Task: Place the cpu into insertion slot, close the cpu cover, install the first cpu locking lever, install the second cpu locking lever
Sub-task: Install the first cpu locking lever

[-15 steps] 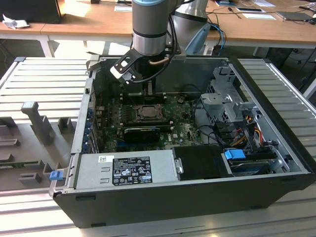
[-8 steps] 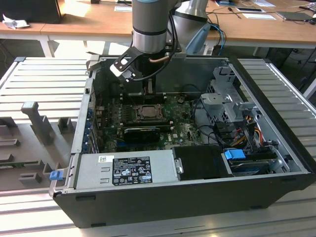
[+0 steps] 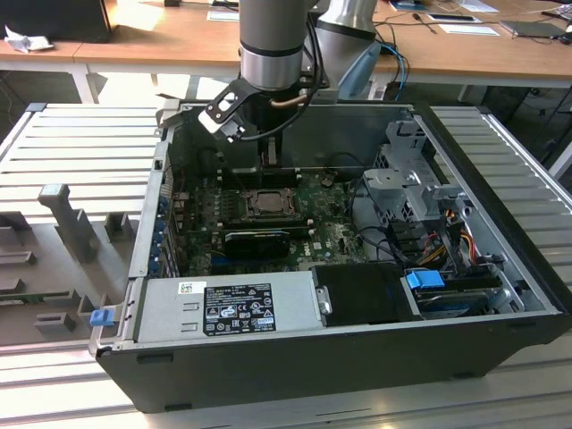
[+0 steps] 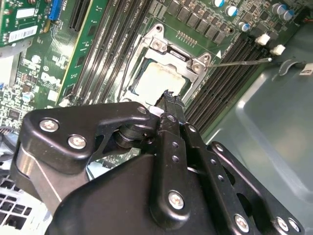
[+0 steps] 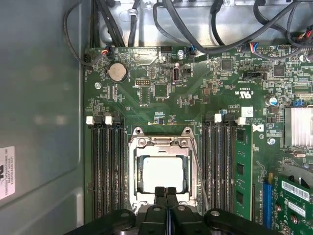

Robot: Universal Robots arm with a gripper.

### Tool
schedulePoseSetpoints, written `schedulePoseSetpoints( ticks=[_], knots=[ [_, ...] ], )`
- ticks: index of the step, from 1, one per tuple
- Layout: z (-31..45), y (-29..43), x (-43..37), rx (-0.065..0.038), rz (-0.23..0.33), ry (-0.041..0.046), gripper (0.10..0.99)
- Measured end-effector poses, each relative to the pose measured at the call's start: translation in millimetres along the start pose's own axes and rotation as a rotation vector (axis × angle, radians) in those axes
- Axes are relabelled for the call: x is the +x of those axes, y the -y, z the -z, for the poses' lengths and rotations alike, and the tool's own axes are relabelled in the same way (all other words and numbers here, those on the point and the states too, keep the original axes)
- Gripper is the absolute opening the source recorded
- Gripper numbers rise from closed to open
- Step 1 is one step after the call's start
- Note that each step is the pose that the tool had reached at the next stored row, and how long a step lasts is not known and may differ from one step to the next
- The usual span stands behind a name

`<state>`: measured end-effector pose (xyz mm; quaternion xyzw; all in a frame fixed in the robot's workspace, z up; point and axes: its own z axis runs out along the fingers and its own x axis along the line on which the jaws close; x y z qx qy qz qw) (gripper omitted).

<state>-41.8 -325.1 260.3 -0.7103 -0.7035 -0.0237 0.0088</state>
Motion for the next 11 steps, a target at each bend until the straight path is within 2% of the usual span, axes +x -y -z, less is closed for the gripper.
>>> schedulePoseSetpoints(
  ticks=[1, 2, 11],
  knots=[
    [2.0, 0.0, 0.1, 0.0, 0.0, 0.0, 0.106],
    [7.2, -0.2, 0.3, 0.0, 0.0, 0.0, 0.106],
    [19.3, -0.4, 0.9, 0.0, 0.0, 0.0, 0.106]
  ],
)
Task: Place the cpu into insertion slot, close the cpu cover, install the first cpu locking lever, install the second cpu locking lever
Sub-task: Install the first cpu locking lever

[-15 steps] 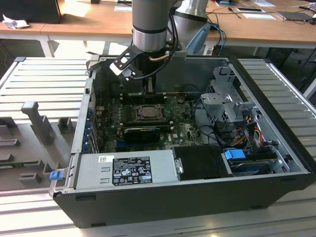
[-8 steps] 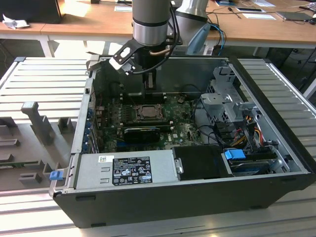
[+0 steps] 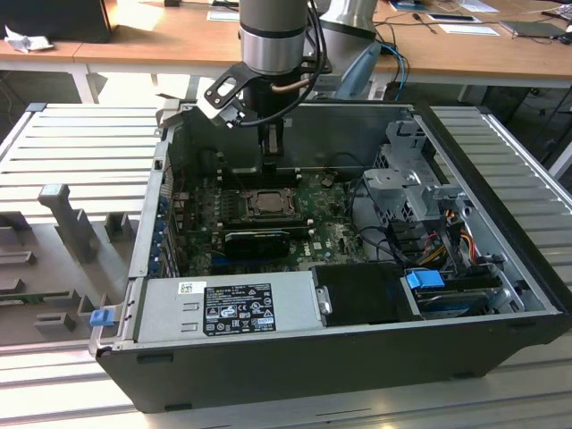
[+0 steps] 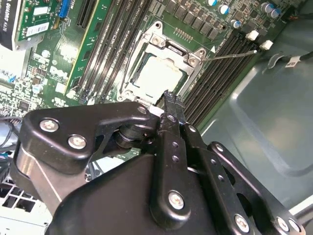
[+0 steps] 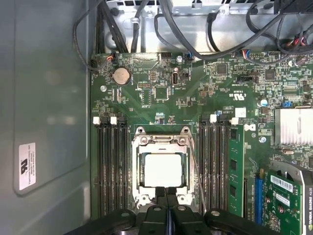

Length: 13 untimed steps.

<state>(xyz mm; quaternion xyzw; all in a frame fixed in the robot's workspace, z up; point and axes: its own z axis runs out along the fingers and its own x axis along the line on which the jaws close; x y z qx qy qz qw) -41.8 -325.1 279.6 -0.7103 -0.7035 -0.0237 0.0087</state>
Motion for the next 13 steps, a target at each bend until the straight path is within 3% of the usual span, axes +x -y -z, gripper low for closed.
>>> schedulePoseSetpoints(
  ticks=[4, 7, 13],
  knots=[
    [8.5, -0.2, 0.4, 0.0, 0.0, 0.0, 0.106],
    [9.5, -0.2, 0.5, 0.0, 0.003, -0.0004, 0.106],
    [9.7, -0.2, 0.5, 0.007, 0.159, -0.0034, 0.106]
  ],
)
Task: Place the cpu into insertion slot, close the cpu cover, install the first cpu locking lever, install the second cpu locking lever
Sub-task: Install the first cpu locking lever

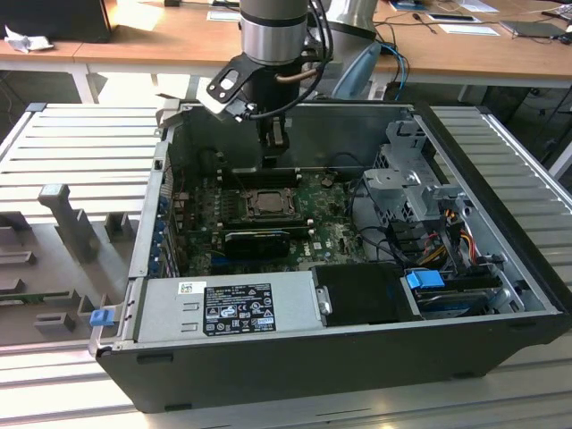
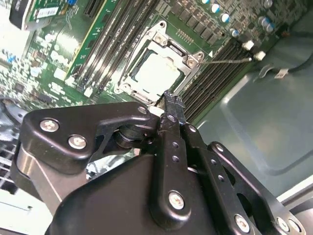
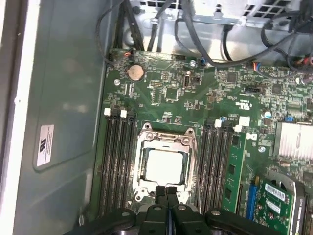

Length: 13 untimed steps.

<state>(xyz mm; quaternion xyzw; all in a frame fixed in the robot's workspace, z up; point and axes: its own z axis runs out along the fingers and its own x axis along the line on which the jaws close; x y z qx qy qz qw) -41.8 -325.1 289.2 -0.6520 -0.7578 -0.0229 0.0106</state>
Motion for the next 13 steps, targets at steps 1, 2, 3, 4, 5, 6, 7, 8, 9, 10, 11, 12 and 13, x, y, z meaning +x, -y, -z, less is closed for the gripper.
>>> schedulePoseSetpoints(
  ticks=[1, 2, 3, 4, 5, 6, 7, 8, 9, 10, 11, 12, 13],
  knots=[
    [0.0, 0.0, 0.0, 0.001, 0.02, -0.0004, 0.106],
    [0.0, 0.0, 0.0, 0.002, 0.048, -0.001, 0.106],
    [0.0, 0.0, 0.0, 0.003, 0.067, -0.0013, 0.106],
    [-0.1, 0.0, 0.0, 0.004, 0.086, -0.0017, 0.106],
    [-0.1, 0.0, 0.0, 0.005, 0.11, -0.0023, 0.106],
    [-0.2, 0.0, 0.0, 0.006, 0.129, -0.0027, 0.106],
    [-0.2, 0.0, 0.0, 0.007, 0.154, -0.0032, 0.106],
    [-0.2, 0.0, 0.0, 0.008, 0.168, -0.0035, 0.106],
    [-0.2, 0.0, 0.0, 0.008, 0.177, -0.0037, 0.106],
    [-0.2, 0.0, 0.0, 0.009, 0.191, -0.0039, 0.106],
    [-0.3, 0.0, 0.0, 0.009, 0.204, -0.0043, 0.106],
    [-0.4, 0.0, 0.0, 0.011, 0.237, -0.0049, 0.106],
    [-0.4, 0.0, 0.0, 0.012, 0.27, -0.0056, 0.106]
  ],
)
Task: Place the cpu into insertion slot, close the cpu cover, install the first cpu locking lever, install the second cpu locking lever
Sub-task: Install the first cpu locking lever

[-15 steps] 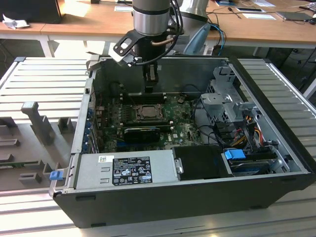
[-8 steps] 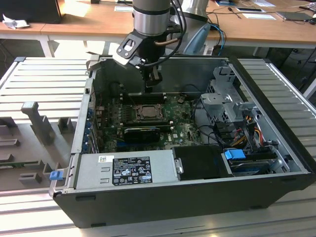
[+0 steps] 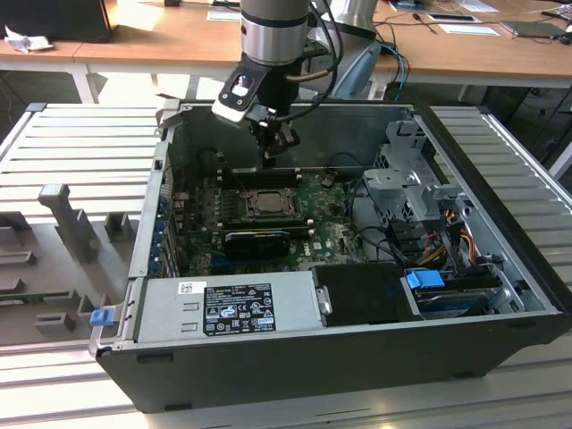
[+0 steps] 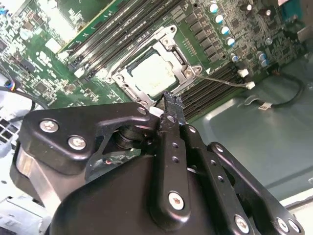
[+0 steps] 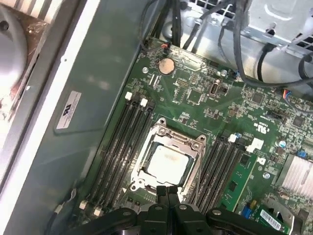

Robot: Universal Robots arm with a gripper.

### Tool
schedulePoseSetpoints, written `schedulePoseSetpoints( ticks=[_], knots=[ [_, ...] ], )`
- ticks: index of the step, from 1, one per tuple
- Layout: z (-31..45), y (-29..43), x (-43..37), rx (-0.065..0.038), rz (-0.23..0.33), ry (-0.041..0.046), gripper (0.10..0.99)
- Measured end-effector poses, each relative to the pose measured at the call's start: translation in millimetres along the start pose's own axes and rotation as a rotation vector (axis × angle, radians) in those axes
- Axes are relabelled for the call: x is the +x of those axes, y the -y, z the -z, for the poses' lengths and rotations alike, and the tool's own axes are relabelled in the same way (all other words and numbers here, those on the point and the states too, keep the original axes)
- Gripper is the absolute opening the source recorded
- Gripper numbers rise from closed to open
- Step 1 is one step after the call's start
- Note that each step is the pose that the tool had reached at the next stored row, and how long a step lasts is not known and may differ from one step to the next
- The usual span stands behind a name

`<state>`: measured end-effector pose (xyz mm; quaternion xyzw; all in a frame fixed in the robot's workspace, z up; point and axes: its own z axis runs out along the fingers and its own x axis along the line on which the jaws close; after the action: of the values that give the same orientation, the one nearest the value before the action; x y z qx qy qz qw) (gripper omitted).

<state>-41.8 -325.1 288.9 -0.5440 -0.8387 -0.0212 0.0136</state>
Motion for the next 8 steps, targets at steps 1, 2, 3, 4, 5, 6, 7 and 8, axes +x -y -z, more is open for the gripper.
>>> schedulePoseSetpoints(
  ticks=[1, 2, 3, 4, 5, 6, 7, 8],
  knots=[
    [0.0, 0.0, 0.0, 0.0, 0.011, -0.0003, 0.106],
    [0.0, 0.0, 0.0, 0.001, 0.018, -0.0004, 0.106],
    [0.0, 0.0, 0.0, 0.001, 0.025, -0.0006, 0.106],
    [0.0, 0.0, 0.0, 0.002, 0.036, -0.0008, 0.106],
    [0.0, 0.0, 0.0, 0.002, 0.048, -0.001, 0.106],
    [0.0, 0.0, 0.0, 0.003, 0.061, -0.0013, 0.106],
    [-0.1, 0.0, 0.0, 0.004, 0.085, -0.0019, 0.106],
    [0.0, 0.0, 0.0, 0.005, 0.099, -0.0021, 0.106]
  ],
)
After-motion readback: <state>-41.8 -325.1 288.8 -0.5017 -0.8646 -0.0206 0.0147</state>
